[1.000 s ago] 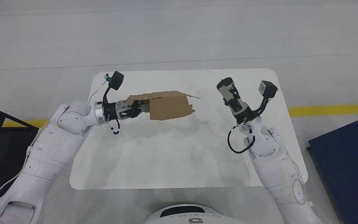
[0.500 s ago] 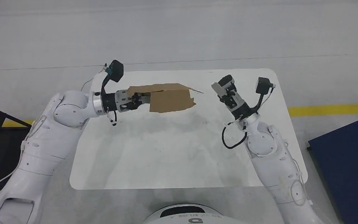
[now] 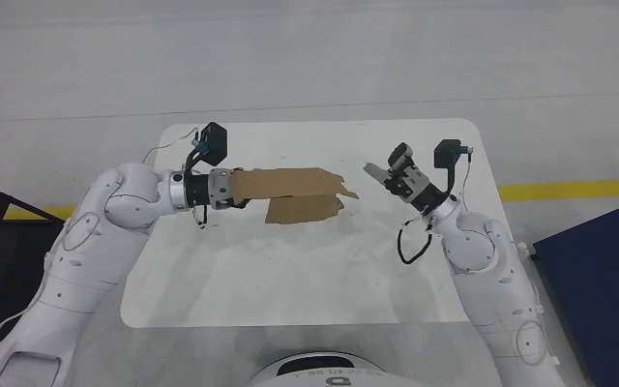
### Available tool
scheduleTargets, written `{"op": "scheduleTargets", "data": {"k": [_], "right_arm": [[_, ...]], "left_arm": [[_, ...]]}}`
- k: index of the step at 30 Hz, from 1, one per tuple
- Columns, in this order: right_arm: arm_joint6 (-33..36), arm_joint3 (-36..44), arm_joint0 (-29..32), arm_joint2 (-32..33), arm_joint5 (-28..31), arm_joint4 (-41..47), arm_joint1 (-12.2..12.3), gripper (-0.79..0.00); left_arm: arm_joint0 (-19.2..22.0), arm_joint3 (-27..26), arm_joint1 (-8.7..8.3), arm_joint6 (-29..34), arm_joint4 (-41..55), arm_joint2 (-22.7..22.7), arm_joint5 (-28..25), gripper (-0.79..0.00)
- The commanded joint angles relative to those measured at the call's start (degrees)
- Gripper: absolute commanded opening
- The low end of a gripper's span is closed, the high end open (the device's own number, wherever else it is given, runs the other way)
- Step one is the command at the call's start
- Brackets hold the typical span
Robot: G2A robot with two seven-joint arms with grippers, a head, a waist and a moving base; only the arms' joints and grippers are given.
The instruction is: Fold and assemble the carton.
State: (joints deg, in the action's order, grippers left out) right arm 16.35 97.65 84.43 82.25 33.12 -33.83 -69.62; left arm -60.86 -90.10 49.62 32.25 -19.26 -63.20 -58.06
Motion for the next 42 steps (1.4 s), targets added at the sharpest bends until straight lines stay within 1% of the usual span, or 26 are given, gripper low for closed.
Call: {"op": "scheduleTargets", "data": {"k": [1,6,10,13,17,24,29,36,42], "right_arm": [[1.16,0.56,-0.41,-0.81,0.36,0.4,0.02,0.0],[3.32,1.95,-1.8,-2.72,1.56,0.28,0.1,0.0],[6.39,3.52,-2.34,-4.72,3.86,1.45,0.25,0.0],[9.45,4.43,-2.92,-6.27,4.66,1.02,0.41,0.0],[11.18,5.49,-3.6,-7.94,4.86,1.71,0.5,0.0],[10.89,6.51,-4.09,-8.58,3.29,0.4,0.7,0.0],[9.91,6.89,-3.63,-7.94,2.04,-0.82,0.95,0.0],[9.99,8.33,-3.99,-8.32,1.54,-1.39,1.19,0.0],[10.73,9.4,-5.57,-9.9,0.14,-3.88,1.22,0.0]], "left_arm": [[0.06,-0.34,-0.16,-0.05,-0.1,-0.08,0.06,-0.785],[0.34,-0.66,-0.44,-0.37,-0.32,0.17,0.06,-0.785],[0.67,-0.66,-0.66,-1.03,0.16,0.45,0.06,-0.785],[0.9,-0.72,-0.89,-1.31,0.28,0.67,0.06,-0.785],[1.17,-0.51,-1.17,-2.29,1.1,0.92,0.06,-0.785],[1.51,0.74,-1.65,-4.34,5.94,1.95,0.06,-0.785],[2.41,1.5,-2.08,-3.74,9.16,2.85,0.06,-0.785],[3.62,1.38,-2.49,-2.93,9.63,3.87,0.06,-0.785],[4.42,1.1,-2.51,-3.36,9.11,5.33,0.06,-0.785]]}}
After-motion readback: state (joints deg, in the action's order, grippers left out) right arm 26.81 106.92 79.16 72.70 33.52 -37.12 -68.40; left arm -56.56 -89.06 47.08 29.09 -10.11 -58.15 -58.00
